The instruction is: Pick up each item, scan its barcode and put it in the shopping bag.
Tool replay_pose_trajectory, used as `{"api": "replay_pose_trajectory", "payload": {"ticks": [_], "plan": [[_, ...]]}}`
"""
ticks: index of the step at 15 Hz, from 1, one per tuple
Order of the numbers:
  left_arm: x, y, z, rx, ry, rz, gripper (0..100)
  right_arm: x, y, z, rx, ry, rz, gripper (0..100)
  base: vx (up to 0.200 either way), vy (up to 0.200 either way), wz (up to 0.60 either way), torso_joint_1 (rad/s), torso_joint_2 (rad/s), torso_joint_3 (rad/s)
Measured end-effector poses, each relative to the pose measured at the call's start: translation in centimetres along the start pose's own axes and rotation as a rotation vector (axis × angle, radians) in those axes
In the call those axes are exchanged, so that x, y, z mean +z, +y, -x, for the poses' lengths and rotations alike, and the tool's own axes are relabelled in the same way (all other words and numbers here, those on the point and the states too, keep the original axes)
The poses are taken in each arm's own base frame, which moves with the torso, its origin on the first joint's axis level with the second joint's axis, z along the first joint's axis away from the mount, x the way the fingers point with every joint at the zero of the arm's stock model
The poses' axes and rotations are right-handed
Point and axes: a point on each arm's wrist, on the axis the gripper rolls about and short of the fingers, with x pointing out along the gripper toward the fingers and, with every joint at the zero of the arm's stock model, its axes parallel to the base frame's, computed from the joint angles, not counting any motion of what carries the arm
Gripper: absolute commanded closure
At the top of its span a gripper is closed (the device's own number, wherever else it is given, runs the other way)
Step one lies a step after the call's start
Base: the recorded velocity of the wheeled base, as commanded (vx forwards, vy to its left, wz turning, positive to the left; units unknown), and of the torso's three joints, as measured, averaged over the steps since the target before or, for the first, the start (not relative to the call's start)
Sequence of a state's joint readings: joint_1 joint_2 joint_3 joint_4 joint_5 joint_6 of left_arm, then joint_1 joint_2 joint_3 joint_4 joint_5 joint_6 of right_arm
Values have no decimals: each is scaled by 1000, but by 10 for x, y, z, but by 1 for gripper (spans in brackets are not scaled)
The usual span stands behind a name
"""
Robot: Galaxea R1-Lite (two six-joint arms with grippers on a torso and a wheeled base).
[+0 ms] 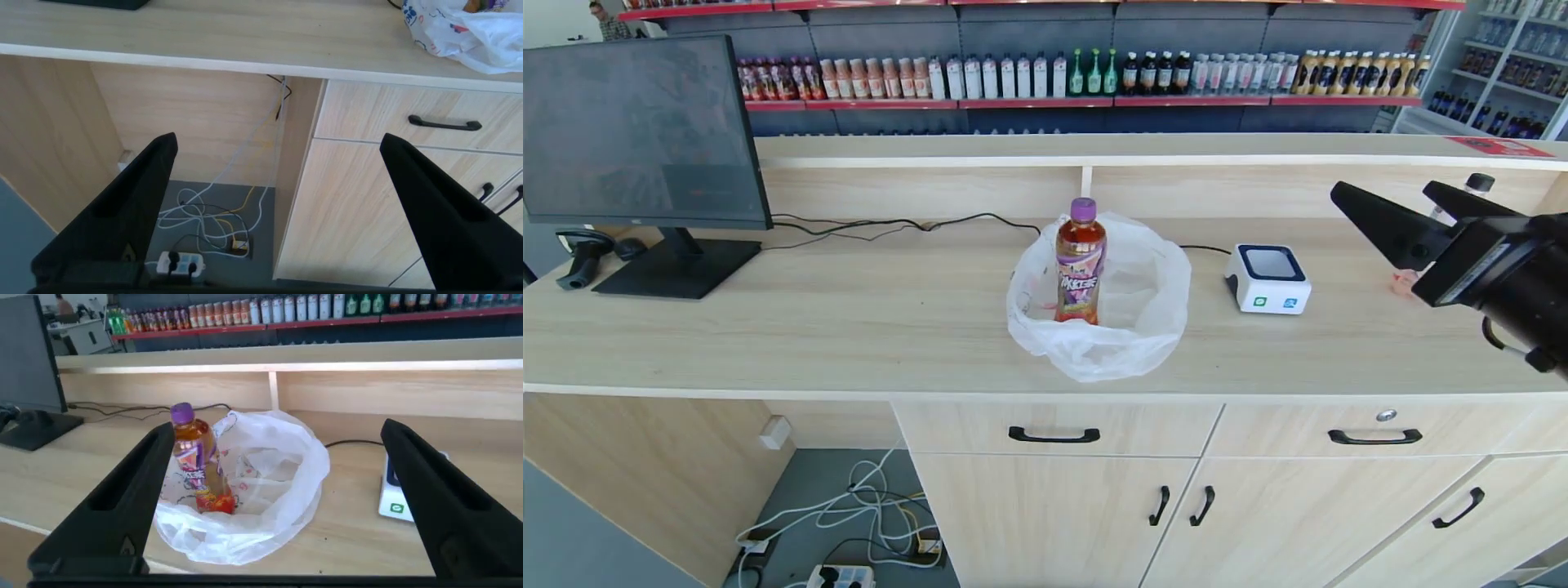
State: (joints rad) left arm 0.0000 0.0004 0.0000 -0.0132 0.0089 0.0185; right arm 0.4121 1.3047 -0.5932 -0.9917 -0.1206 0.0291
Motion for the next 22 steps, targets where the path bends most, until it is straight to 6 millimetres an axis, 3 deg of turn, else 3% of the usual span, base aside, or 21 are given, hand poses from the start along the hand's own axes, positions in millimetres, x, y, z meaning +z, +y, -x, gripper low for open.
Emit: {"api": "replay_pose_trajectory", "payload": {"ticks": [6,10,18,22], "plan": [[0,0,0,0,0,-1,0,20,-7,16,-5,-9,6,0,0,-200,0,5,4,4],[0,0,0,-1,0,1,0,20,-29,14,-87,-8,33,0,0,-200,0,2,2,2],[0,0,0,0,0,1,0,-10,-81,0,-189,120,93,0,0,-200,0,1,2,2],[0,0,0,0,-1,2,0,-34,-105,-14,-192,174,92,0,0,0,0,0,0,0]]}}
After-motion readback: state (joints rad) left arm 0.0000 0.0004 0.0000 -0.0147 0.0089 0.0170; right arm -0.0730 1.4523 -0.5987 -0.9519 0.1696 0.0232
